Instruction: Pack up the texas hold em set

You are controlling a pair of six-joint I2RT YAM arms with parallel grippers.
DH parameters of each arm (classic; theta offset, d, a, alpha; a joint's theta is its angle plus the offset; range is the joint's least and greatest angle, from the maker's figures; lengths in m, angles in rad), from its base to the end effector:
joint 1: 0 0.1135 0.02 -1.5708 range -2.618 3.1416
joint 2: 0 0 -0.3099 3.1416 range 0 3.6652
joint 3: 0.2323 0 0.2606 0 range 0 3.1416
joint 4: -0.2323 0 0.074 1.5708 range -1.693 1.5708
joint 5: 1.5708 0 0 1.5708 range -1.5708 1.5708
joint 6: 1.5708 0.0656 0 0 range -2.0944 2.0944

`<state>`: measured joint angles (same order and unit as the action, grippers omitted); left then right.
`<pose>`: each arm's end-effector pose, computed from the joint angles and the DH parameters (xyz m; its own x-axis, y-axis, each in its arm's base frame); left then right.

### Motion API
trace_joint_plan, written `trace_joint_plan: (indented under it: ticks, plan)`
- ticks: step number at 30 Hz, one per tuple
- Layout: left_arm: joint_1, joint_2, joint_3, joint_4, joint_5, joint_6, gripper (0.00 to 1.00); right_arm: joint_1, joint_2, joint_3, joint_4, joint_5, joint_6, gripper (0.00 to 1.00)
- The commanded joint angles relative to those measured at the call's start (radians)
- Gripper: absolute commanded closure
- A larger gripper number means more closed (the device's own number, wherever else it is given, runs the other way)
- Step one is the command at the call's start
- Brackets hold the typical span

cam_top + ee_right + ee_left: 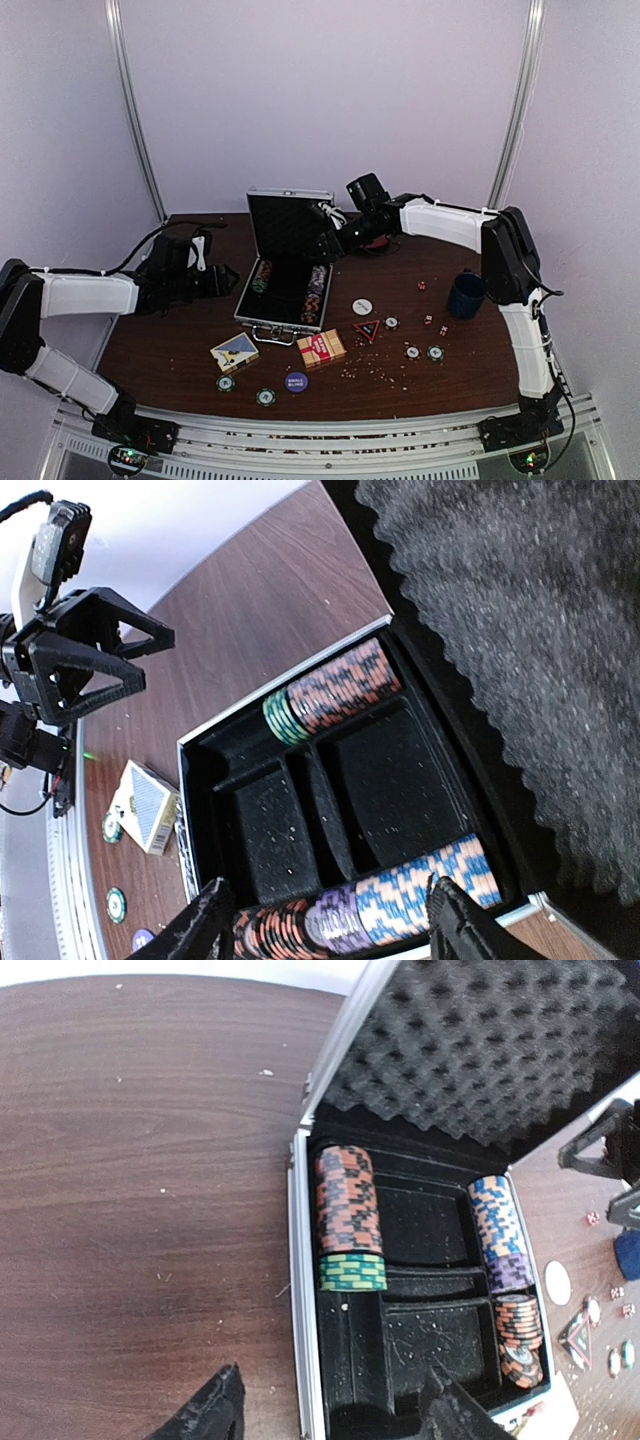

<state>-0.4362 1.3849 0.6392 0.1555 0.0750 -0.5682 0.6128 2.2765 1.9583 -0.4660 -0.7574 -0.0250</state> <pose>0.2749 -0.1336 0.2125 -0.6822 -0.2740 -0.6778 0.1312 0.8662 -0.4822 0.4377 0.3628 0.2411 -0.5572 -0.4139 -0.7199 -0.8300 0.3044 0.4674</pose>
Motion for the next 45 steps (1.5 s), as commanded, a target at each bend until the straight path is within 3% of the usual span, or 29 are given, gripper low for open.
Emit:
trace_joint_plan:
  ticks: [1, 20, 25, 29, 31, 32, 33, 39, 45]
  plan:
    - [-0.01, -0.038, 0.008, -0.031, 0.006, 0.088, 0.38, 0.006, -0.047, -0.054, 0.123, -0.069, 0.006, 0.34]
    - [-0.017, -0.083, 0.007, -0.066, 0.018, 0.096, 0.39, 0.036, -0.139, -0.229, 0.143, -0.074, -0.032, 0.33]
    - [-0.02, -0.099, 0.029, -0.167, 0.042, 0.097, 0.38, 0.042, -0.202, -0.309, 0.088, -0.073, -0.115, 0.32]
    - [-0.038, -0.109, 0.089, -0.354, 0.125, 0.151, 0.24, 0.047, -0.243, -0.345, -0.081, -0.129, -0.321, 0.28]
    - [-0.063, -0.124, 0.123, -0.451, 0.138, 0.18, 0.12, 0.054, -0.264, -0.361, -0.189, -0.144, -0.477, 0.26]
    - [-0.069, -0.134, 0.134, -0.487, 0.14, 0.194, 0.04, 0.061, -0.276, -0.377, -0.222, -0.123, -0.534, 0.25]
    - [-0.071, -0.142, 0.144, -0.512, 0.142, 0.202, 0.02, 0.072, -0.285, -0.394, -0.244, -0.089, -0.587, 0.24]
    - [-0.069, -0.112, 0.218, -0.519, 0.043, 0.274, 0.02, 0.165, -0.299, -0.476, -0.246, 0.188, -0.774, 0.16]
    - [-0.066, 0.01, 0.28, -0.409, 0.006, 0.333, 0.02, 0.224, -0.255, -0.476, -0.206, 0.343, -0.804, 0.04]
